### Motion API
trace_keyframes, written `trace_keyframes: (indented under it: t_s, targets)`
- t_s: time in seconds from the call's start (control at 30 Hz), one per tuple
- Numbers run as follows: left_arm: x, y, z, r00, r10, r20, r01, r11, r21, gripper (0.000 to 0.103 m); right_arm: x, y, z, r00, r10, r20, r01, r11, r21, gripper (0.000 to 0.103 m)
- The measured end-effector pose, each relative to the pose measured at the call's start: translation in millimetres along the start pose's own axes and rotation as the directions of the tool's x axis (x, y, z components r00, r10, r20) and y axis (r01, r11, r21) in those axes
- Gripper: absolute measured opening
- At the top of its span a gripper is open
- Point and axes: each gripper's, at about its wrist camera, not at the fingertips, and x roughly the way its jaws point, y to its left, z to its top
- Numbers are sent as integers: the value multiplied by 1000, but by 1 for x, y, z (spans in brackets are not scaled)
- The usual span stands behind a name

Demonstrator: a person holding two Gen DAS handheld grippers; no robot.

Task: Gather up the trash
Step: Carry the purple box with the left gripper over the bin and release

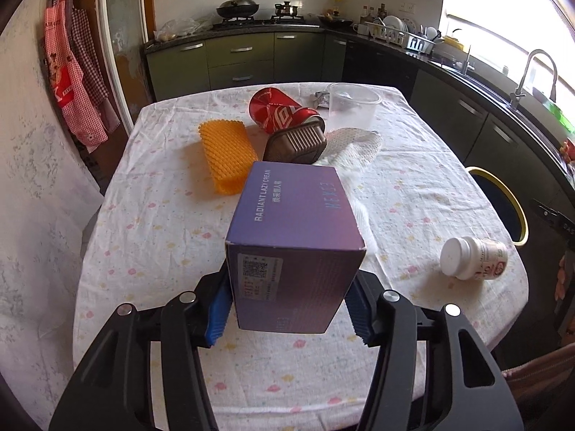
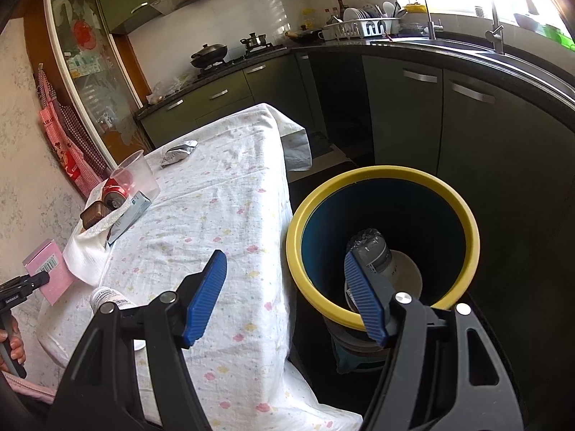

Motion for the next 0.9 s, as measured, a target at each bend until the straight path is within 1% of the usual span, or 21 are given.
trace_keyframes:
  t_s: [0.07, 0.2, 0.27, 0.37, 0.4, 0.43, 0.5, 0.6, 0.63, 0.77, 0.8, 0.9]
  targets:
    - [-8, -1, 1, 1000, -16, 6, 16, 1000, 7, 55, -1, 1, 0, 1000, 0, 1, 0, 1000, 1, 65]
    - [-26, -17, 11, 997, -65, 47, 62, 996, 64, 55, -7, -1, 0, 1000, -9, 15, 9, 1000, 1, 65]
    - [-32, -32, 22, 991, -118, 66, 110, 988, 110, 55, -13, -3, 1, 999, -28, 31, 28, 1000, 1, 65]
    - [-32, -60, 44, 972, -226, 62, 213, 963, 168, 55, -24, -11, 0, 996, -60, 59, 59, 998, 17, 65]
    - [-29, -76, 55, 958, -281, 48, 267, 944, 196, 55, -28, -15, -1, 995, -72, 67, 71, 997, 23, 65]
    - [-28, -88, 61, 949, -314, 39, 298, 929, 220, 55, -32, -19, -1, 994, -84, 73, 82, 996, 30, 65]
    - [-23, -122, 78, 924, -382, 10, 364, 886, 288, 55, -41, -30, -4, 989, -119, 91, 114, 992, 53, 65]
    - [-12, -171, 95, 890, -454, -50, 440, 824, 358, 55, -53, -50, -8, 980, -165, 108, 154, 983, 97, 65]
    - [-6, -195, 100, 876, -476, -83, 468, 795, 386, 55, -56, -57, -10, 978, -178, 112, 166, 980, 113, 65]
    - [21, -270, 112, 844, -499, -195, 529, 719, 451, 55, -64, -85, -19, 970, -215, 112, 194, 965, 175, 65]
    - [32, -292, 113, 831, -503, -236, 552, 693, 464, 55, -65, -92, -21, 969, -223, 108, 200, 961, 190, 65]
    - [60, -340, 110, 818, -483, -312, 574, 654, 493, 55, -65, -108, -29, 967, -234, 96, 209, 953, 221, 65]
